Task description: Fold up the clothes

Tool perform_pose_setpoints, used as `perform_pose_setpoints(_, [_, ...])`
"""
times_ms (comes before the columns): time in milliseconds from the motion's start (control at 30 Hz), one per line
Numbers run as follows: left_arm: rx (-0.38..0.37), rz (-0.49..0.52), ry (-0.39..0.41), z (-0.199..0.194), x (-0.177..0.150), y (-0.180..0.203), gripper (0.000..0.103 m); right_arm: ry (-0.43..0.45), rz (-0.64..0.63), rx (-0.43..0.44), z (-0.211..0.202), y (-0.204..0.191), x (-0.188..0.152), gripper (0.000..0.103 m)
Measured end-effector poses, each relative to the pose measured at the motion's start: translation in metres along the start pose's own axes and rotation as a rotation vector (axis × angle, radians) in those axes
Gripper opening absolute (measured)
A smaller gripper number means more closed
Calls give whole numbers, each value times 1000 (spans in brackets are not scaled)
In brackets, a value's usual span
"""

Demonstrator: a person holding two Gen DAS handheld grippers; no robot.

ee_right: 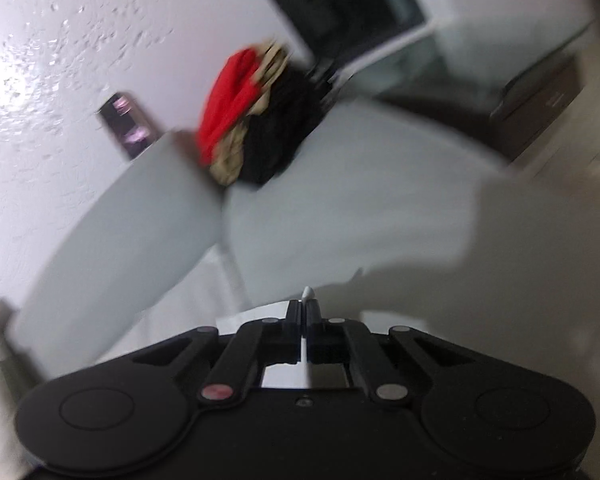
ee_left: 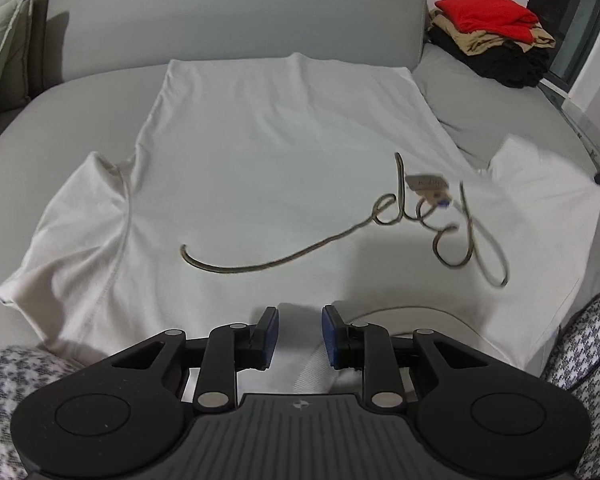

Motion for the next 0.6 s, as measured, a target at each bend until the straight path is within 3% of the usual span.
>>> perform_pose_setpoints(33, [1, 7, 3, 1, -1, 2, 24, 1, -4, -39, 2, 8, -1, 2])
perform_pose_setpoints(233, [33, 19, 8, 0, -7, -5, 25, -40, -30, -92, 5, 13, -12, 3])
perform_pose_setpoints(300, [47, 11, 15, -6, -7, -10, 25, -53, -39, -108, 6, 14, -16, 7])
perform_pose_setpoints(367, [61, 9, 40, -16, -6, -14, 28, -52, -56, -104, 0, 10, -18, 23])
perform_pose_setpoints(467, [98, 1, 77, -31, -4, -22, 31, -22, -99, -60, -23, -7, -16, 24])
perform_pose_setpoints(567, [147, -34, 70, -32, -7, -34, 27, -137, -164, -46, -20, -14, -50, 22])
perform_pose_setpoints(600, [152, -38, 58, -30, -11, -35, 25, -178, -187, -42, -20, -16, -62, 17])
Point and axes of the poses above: each gripper's, at about its wrist camera, not at the fingertips, and z roughly the way its jaws point, y to its right, x to its top, the point moved 10 cm from there along z, roughly the way its jaws point, and after that the axes turned 1 degree about z, right-handed, at the moved point
